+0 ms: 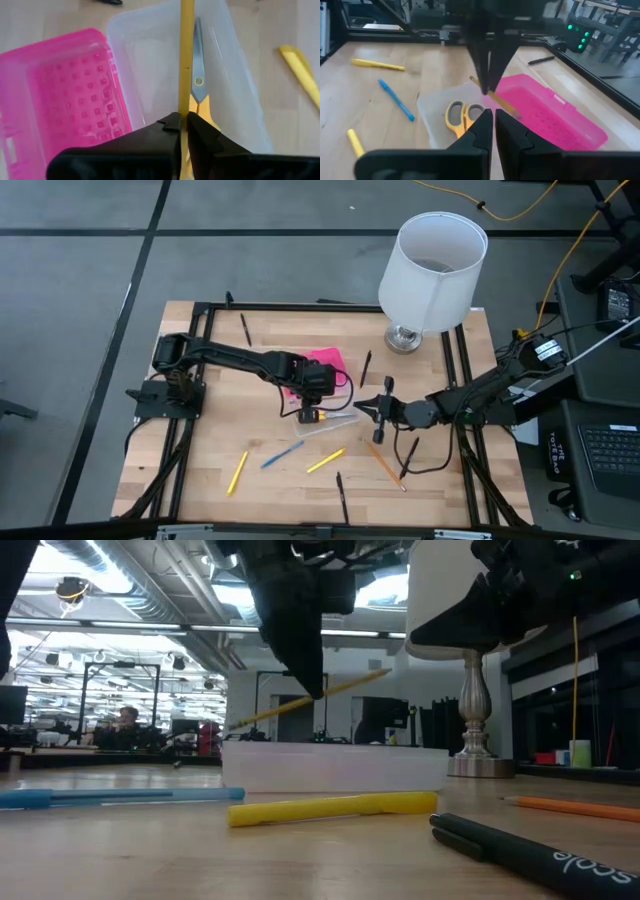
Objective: Pick & place school supplies into a supply box
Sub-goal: Put the yellow pencil into the pink supply box, then put the black pen into the pink supply box
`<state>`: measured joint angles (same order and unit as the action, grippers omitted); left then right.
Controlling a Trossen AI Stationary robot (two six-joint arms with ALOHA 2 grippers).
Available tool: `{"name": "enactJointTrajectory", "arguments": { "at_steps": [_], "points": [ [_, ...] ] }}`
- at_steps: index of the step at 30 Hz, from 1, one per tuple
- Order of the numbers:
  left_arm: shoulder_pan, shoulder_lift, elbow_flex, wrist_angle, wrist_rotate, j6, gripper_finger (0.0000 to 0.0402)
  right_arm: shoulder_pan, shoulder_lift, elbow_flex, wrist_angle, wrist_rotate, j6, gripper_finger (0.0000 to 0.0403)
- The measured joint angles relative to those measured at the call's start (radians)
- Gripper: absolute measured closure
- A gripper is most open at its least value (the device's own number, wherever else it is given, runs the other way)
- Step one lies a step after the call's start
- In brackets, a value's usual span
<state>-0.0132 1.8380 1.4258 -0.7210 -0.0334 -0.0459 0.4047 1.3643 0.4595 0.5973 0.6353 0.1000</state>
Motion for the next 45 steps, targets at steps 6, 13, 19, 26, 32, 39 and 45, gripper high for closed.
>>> {"name": "enactJointTrajectory", "arguments": {
  "at_steps": [6,13,19,26,32,39,45],
  "points": [
    [0.0,0.026,-0.001,0.028,0.0,0.058,0.0384,-0.007,0.0,0.0,-0.003,0.0,0.011,0.0377],
    [0.0,0.029,-0.001,0.093,0.0,0.086,0.0382,-0.007,0.002,0.0,-0.037,0.0,0.013,0.0377],
    [0.0,0.029,-0.012,0.096,0.0,0.086,0.0382,-0.007,0.002,0.0,-0.057,0.0,0.027,0.0377],
    [-0.003,0.029,-0.012,0.091,0.0,0.06,0.0381,-0.007,0.002,0.0,-0.062,0.0,0.026,0.0377],
    [-0.012,0.03,-0.012,0.091,0.001,0.06,0.0369,-0.007,0.002,0.0,-0.062,0.0,0.026,0.0377],
    [-0.026,0.031,-0.012,0.09,0.001,0.042,0.0354,-0.007,0.002,0.0,-0.061,0.0,0.026,0.0377],
    [-0.032,0.031,-0.012,0.087,-0.001,0.043,0.0345,-0.007,0.002,0.0,-0.061,0.0,0.028,0.0377]
  ]
}}
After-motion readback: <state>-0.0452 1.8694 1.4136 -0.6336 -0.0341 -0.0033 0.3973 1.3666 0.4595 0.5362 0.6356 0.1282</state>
